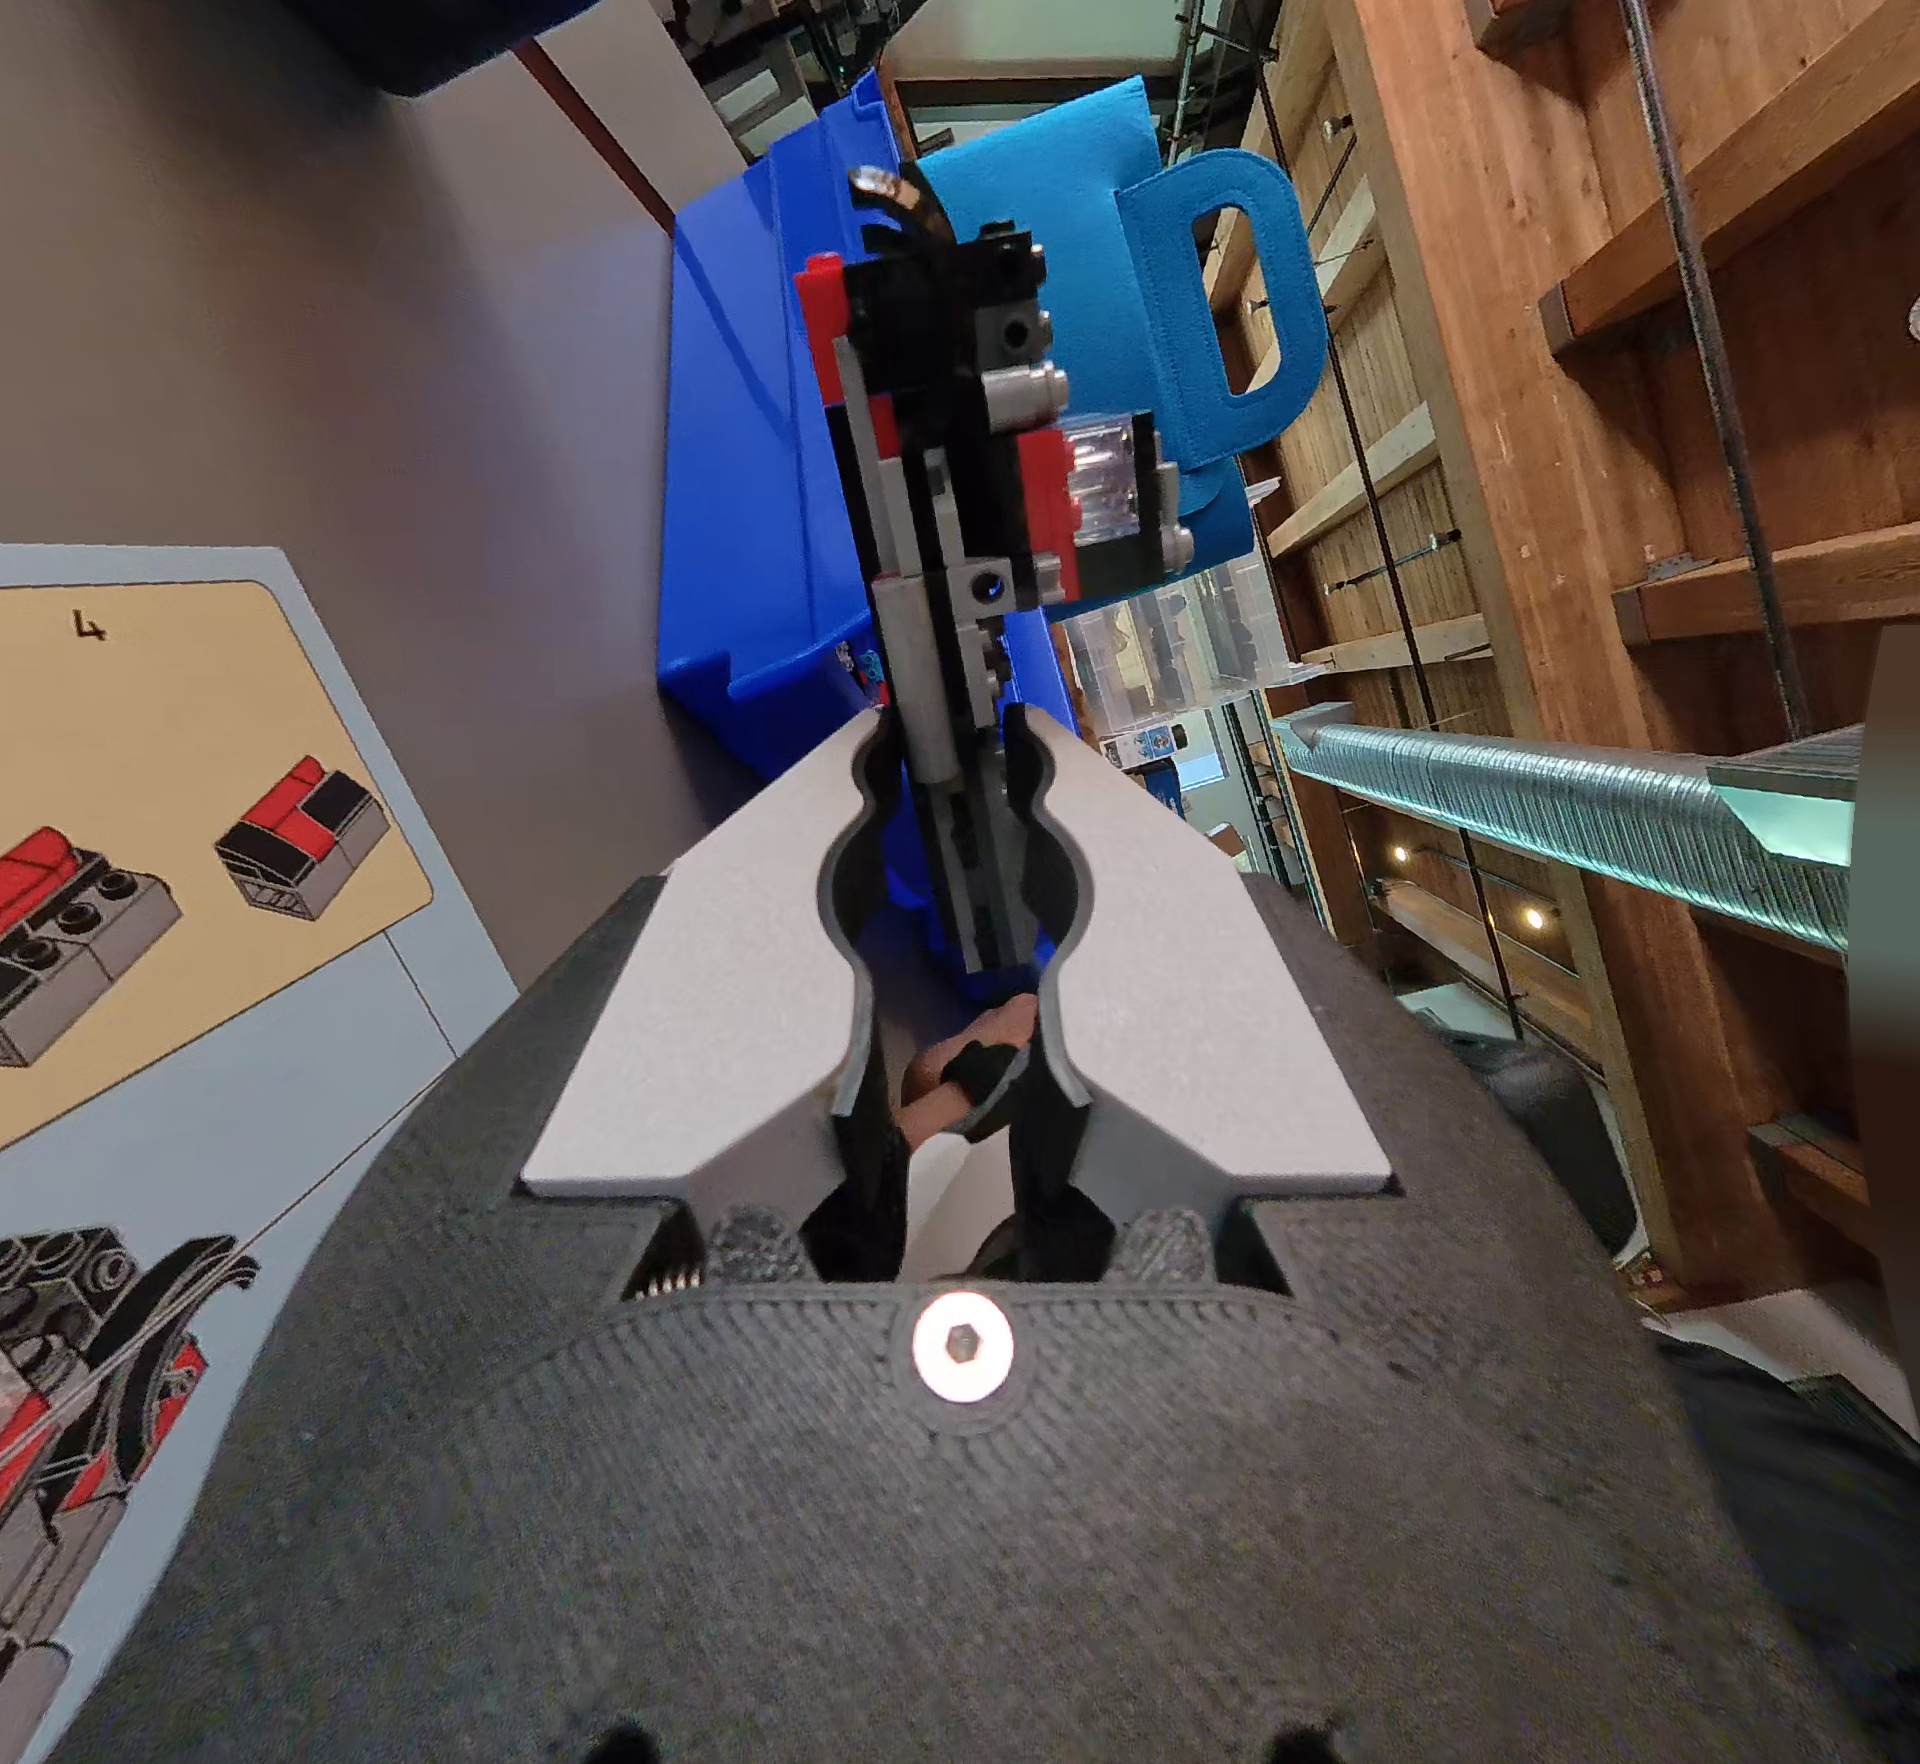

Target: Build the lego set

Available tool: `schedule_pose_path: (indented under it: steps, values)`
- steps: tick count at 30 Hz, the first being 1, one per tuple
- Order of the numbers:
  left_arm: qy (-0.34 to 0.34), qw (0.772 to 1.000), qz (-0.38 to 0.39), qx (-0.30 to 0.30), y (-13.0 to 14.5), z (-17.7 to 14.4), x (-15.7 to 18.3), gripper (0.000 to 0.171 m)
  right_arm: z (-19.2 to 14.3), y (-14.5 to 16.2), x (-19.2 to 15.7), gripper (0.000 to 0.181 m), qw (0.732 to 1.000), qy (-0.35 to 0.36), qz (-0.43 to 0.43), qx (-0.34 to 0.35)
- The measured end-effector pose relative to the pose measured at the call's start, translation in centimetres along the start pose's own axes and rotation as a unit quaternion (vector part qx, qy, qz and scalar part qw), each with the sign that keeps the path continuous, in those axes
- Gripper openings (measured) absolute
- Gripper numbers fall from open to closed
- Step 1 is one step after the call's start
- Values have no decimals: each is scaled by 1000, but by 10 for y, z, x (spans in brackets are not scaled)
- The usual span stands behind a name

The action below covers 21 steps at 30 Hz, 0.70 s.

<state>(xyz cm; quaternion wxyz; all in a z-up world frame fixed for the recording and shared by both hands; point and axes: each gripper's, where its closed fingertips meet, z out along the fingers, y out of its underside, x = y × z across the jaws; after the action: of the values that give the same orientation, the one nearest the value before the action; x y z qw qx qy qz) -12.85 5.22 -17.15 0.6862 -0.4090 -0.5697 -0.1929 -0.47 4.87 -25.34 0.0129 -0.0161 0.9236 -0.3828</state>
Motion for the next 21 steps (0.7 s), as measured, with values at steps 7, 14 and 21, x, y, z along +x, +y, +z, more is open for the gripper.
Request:
schedule_pose_path:
  steps: [7,14,21]
  values:
    - [1,1000,-17,-3,1,0,-2,21,4,0,-2,5,999,14,-46,4]
    - [17,998,-55,-14,9,3,-2,21,-41,-25,25,5,987,88,-91,96]
    - [30,995,-86,-36,23,10,0,21,-123,-79,77,4,940,230,-125,221]
